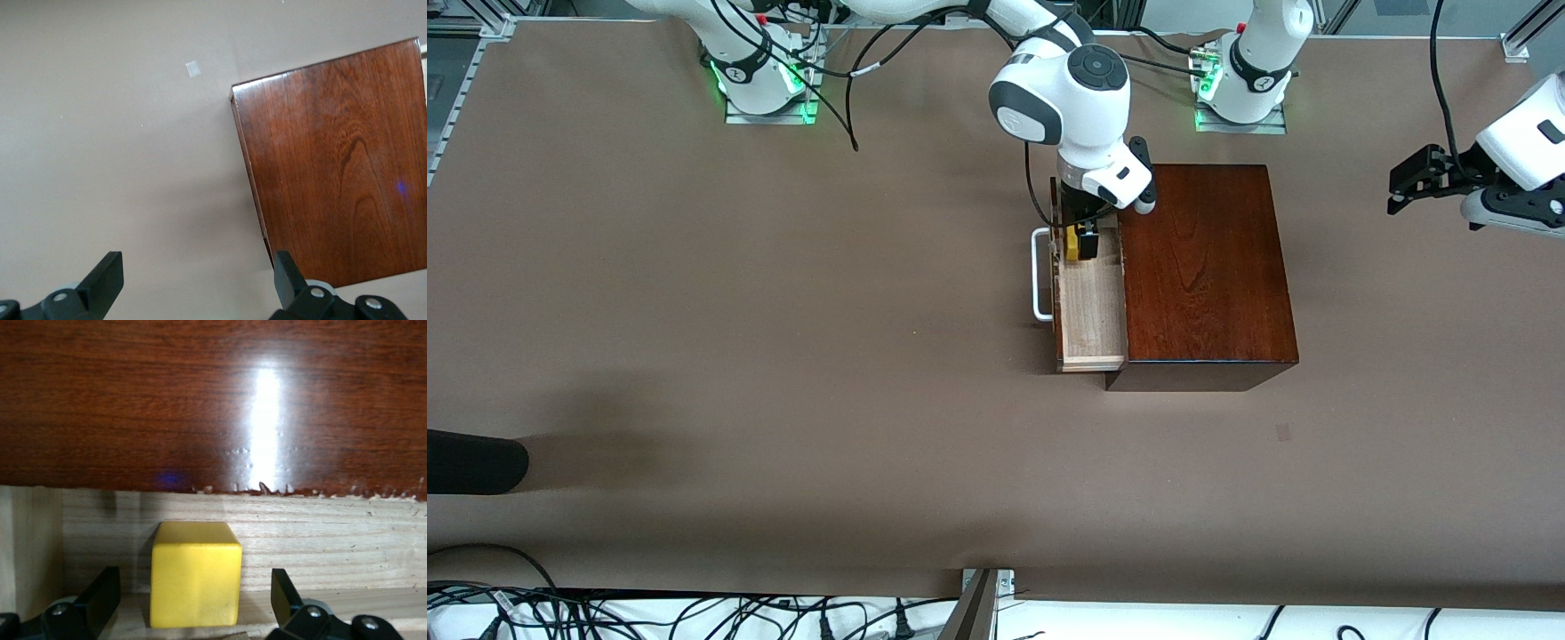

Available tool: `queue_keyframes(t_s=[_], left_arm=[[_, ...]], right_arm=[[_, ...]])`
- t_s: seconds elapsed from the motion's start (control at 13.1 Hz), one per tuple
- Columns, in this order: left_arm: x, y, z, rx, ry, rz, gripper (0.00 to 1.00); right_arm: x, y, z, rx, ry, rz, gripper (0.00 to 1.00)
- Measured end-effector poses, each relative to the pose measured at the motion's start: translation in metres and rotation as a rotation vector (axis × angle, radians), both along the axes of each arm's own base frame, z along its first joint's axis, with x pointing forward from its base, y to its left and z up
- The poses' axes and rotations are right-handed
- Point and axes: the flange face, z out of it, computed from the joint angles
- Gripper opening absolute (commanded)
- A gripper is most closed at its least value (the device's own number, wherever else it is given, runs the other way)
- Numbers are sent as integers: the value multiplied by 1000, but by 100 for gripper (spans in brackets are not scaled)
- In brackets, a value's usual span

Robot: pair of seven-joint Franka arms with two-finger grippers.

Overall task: Open drawer, take yellow block, close drawer
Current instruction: 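Close the right gripper on the yellow cube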

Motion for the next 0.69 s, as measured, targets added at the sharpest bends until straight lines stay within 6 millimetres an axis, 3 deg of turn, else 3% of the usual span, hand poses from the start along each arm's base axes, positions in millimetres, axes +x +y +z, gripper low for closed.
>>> queue_keyframes(t_s=[0.15,0.23,0.53,0.61,0.69], left_arm=[[-1,-6,0,1,7,-10,100],[-1,-8,0,1,6,-13,100],[-1,-9,1,1,8,-15,100],[-2,-9,1,1,9,-15,100],[-2,-9,1,1,11,-15,100]], right_arm=[[0,1,-8,0,1,1,100],[1,1,-13,0,2,1,94],[3,0,-19,-2,1,-1,14],[3,1,-19,-1,0,-2,0],[4,1,-19,-1,0,-2,0]])
